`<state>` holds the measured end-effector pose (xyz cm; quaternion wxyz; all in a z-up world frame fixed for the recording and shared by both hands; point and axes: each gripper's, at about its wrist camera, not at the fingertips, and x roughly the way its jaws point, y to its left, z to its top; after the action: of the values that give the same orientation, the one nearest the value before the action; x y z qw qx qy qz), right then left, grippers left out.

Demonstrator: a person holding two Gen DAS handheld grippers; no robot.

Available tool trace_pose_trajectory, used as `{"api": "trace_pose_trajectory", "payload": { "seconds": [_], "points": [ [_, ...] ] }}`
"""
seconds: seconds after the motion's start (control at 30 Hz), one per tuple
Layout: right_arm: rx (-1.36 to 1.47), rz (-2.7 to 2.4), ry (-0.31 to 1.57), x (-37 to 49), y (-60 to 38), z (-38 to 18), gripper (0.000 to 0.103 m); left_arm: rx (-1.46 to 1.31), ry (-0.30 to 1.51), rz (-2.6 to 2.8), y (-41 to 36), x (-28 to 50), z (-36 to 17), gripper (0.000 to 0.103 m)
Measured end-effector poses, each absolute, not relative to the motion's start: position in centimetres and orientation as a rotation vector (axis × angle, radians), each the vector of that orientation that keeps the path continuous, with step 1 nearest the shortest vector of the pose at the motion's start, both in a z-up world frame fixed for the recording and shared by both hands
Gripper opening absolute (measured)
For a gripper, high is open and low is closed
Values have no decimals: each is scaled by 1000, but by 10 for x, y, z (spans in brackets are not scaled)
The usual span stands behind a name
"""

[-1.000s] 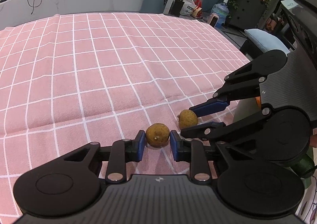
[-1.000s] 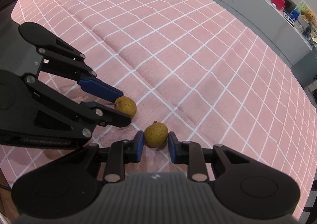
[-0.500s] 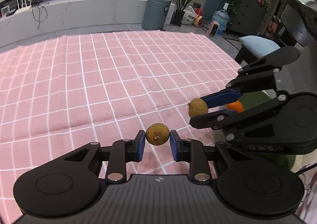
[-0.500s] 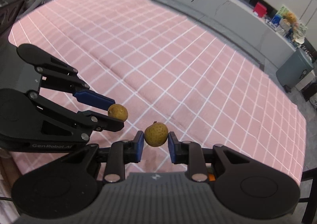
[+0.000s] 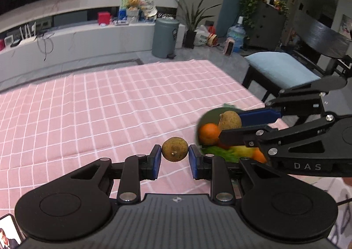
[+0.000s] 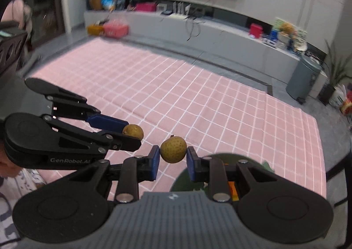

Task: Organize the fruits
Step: 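Carry both kiwis over the colander, lower them in and open both grippers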

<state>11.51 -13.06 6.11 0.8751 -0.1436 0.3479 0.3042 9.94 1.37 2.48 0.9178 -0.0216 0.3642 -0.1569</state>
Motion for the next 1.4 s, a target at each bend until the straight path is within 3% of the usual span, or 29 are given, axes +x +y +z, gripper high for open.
{"api": "trace_pose_trajectory", "payload": {
  "seconds": [0.5,1.4],
  "points": [
    [6,452,711,56,-218,44,22,-5,758,-437,-52,83,22,30],
    [-88,390,931,119,-242,-16,22,82,1028,-595,-110,156,-27,30]
  ]
}}
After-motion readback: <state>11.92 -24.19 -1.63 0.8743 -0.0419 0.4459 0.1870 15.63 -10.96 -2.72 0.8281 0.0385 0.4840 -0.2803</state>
